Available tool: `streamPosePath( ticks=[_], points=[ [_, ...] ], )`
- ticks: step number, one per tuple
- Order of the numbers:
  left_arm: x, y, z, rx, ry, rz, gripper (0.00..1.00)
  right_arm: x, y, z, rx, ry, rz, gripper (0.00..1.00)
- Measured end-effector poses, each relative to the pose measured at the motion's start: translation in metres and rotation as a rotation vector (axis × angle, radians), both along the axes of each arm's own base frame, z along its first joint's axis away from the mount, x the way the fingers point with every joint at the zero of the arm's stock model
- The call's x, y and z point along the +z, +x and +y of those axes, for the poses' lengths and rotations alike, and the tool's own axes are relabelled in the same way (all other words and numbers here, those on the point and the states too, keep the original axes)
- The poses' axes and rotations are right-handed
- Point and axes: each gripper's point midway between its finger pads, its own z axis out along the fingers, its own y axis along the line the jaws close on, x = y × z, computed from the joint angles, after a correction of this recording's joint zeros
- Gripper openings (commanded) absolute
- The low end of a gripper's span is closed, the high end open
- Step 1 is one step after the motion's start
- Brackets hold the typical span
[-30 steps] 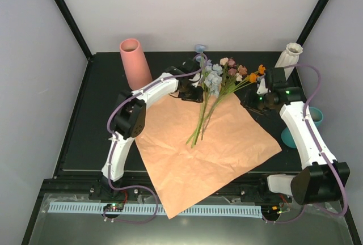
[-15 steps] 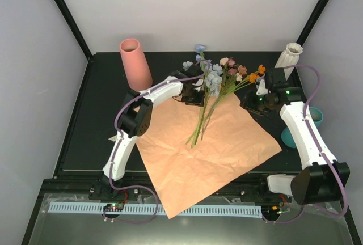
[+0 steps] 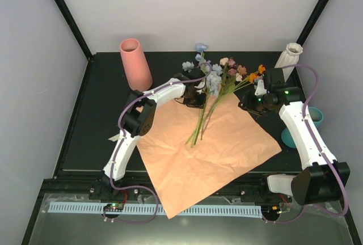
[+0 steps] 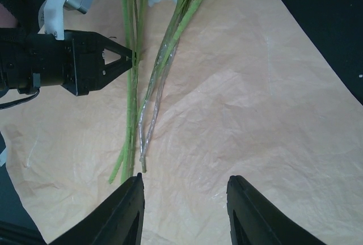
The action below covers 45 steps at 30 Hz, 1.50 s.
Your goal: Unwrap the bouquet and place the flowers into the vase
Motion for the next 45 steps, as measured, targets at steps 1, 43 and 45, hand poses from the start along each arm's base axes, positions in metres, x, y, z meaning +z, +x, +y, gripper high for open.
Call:
streamPosePath(
  ticks=[1, 43, 45],
  points=[
    [0.0, 0.0, 0.0, 0.0, 0.0, 0.0, 0.09, 0.0, 0.0, 0.0, 0.001, 0.001, 0.0, 0.43],
    [0.283, -0.128, 0.046, -0.317, -0.547, -0.472, 0.02, 0.203, 0.039, 0.113, 0.313, 0.496, -0.548, 0.57],
    [0.288, -0.141, 0.05, -0.348, -0.562, -0.494, 0.02, 0.213, 0.038, 0.118, 0.332, 0.527, -0.576, 0.58]
  ],
)
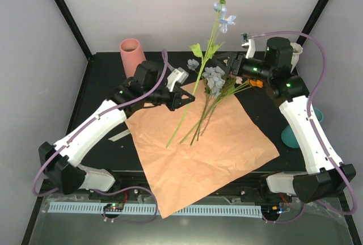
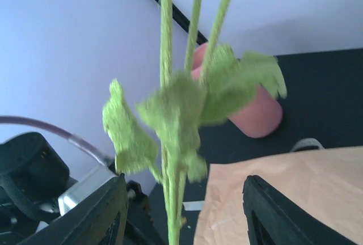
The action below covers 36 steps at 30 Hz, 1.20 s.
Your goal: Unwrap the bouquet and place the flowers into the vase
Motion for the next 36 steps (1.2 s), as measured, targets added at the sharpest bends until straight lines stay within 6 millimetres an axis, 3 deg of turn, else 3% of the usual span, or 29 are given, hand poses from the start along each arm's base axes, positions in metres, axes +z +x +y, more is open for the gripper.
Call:
streamPosePath(
  ticks=[6, 9, 19, 21, 26, 30, 36],
  points=[
    [-0.001, -0.024, 0.007, -0.051, -0.009, -0.071, 0.02, 0.024, -0.006, 0.016, 0.065, 0.083, -0.062, 0.58],
    [-0.005, -0.032, 0.009, -0.069, -0.003, -0.087, 0.02, 0.029, -0.007, 0.023, 0.091, 0.111, -0.067, 0.53],
    [-0.007, -0.04, 0.006, -0.106, 0.005, -0.143, 0.02, 0.022, 0.0, 0.038, 0.125, 0.15, -0.007, 0.06],
    [-0.008, -0.039, 0.006, -0.102, 0.011, -0.152, 0.08, 0.022, 0.0, 0.038, 0.126, 0.151, -0.006, 0.03],
    [-0.012, -0.031, 0.009, -0.062, 0.043, -0.185, 0.66, 0.021, 0.001, 0.037, 0.111, 0.135, -0.007, 0.01],
    [-0.01, -0.021, 0.018, 0.011, 0.081, -0.225, 0.96, 0.041, 0.01, 0.03, 0.054, 0.077, -0.066, 0.01],
    [0.013, -0.006, 0.053, 0.212, 0.134, -0.341, 0.99, 0.104, 0.024, 0.004, -0.1, -0.034, -0.286, 0.02]
  ],
)
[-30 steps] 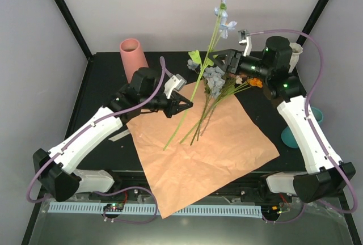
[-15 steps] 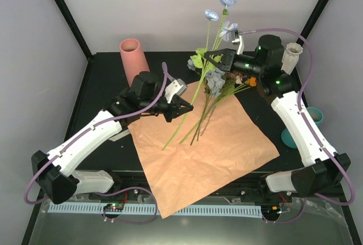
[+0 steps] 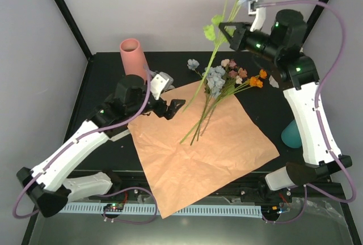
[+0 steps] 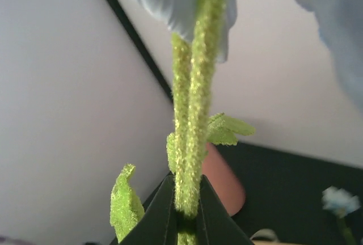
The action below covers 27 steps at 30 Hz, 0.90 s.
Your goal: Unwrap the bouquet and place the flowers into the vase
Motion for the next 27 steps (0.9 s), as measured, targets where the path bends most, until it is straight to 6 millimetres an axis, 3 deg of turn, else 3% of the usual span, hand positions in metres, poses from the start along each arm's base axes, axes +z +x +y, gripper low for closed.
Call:
streamPosePath(
  ticks=[4, 8, 12, 15, 21, 24, 27],
  points=[
    [0.019, 0.0, 0.027, 0.114, -0.001, -0.089, 0.99, 0.03, 0.009, -0.025, -0.138, -0.081, -0.129, 0.02],
    [0.02, 0.003, 0.042, 0.186, 0.018, -0.12, 0.99, 0.057, 0.022, -0.06, -0.308, -0.168, -0.24, 0.02],
    [0.005, 0.006, 0.049, 0.222, 0.051, -0.1, 0.99, 0.081, 0.04, -0.117, -0.496, -0.212, -0.304, 0.02],
    [0.0, 0.004, 0.051, 0.228, 0.055, -0.086, 0.99, 0.099, 0.052, -0.18, -0.664, -0.22, -0.338, 0.02],
    [0.004, -0.003, 0.056, 0.231, 0.031, -0.09, 0.99, 0.119, 0.056, -0.28, -0.903, -0.208, -0.369, 0.02],
    [0.004, -0.005, 0.057, 0.229, 0.029, -0.091, 0.99, 0.126, 0.05, -0.319, -0.995, -0.202, -0.385, 0.02],
    [0.002, -0.006, 0.057, 0.225, 0.032, -0.086, 0.99, 0.135, 0.046, -0.335, -1.038, -0.192, -0.414, 0.02]
  ],
)
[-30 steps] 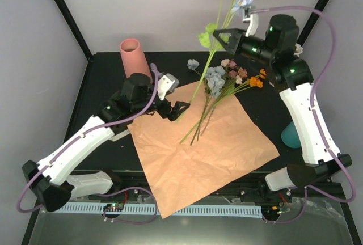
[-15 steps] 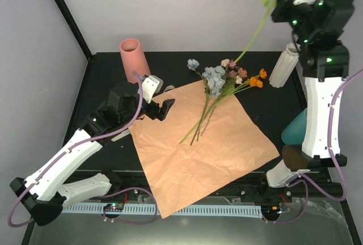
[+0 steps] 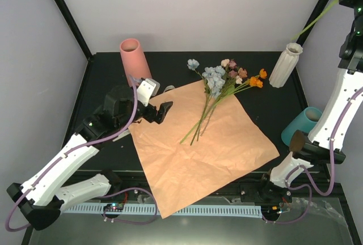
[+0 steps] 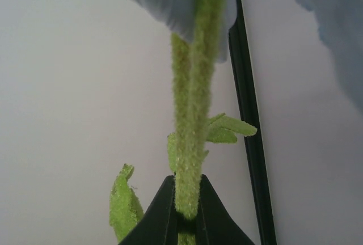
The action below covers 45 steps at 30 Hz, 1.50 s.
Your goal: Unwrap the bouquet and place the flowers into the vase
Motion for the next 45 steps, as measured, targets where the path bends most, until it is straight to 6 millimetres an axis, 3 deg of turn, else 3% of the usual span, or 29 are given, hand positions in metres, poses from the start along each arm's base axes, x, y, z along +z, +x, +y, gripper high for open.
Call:
streamPosePath(
  ticks=[5, 13, 17, 28, 29, 32, 34, 40, 45],
  points=[
    [-0.004, 0.001, -0.003, -0.011, 0.004, 0.011, 0.99, 0.007, -0.006, -0.014, -0.04, -0.006, -0.027, 0.02],
    [-0.016, 0.006, -0.011, -0.031, 0.034, 0.038, 0.99, -0.001, -0.005, -0.031, -0.085, 0.003, -0.007, 0.02],
    [-0.015, 0.007, -0.015, -0.046, 0.037, 0.041, 0.99, -0.017, 0.012, -0.038, -0.084, 0.018, 0.031, 0.02],
    [-0.014, 0.009, -0.018, -0.054, 0.034, 0.041, 0.99, -0.086, 0.065, -0.061, -0.07, 0.082, 0.189, 0.06],
    [-0.014, 0.009, -0.018, -0.054, 0.034, 0.041, 0.99, -0.091, 0.069, -0.061, -0.063, 0.087, 0.2, 0.1],
    [-0.016, 0.01, -0.019, -0.053, 0.038, 0.048, 0.99, -0.107, 0.08, -0.063, -0.042, 0.104, 0.23, 0.45],
    [-0.018, 0.011, -0.02, -0.054, 0.039, 0.056, 0.99, -0.119, 0.089, -0.066, -0.038, 0.119, 0.254, 0.6],
    [-0.022, 0.014, -0.024, -0.054, 0.039, 0.074, 0.99, -0.177, 0.112, -0.071, -0.034, 0.192, 0.392, 0.81],
    [-0.025, 0.015, -0.025, -0.051, 0.037, 0.092, 0.99, -0.216, 0.114, -0.071, -0.05, 0.265, 0.502, 0.99]
  ],
)
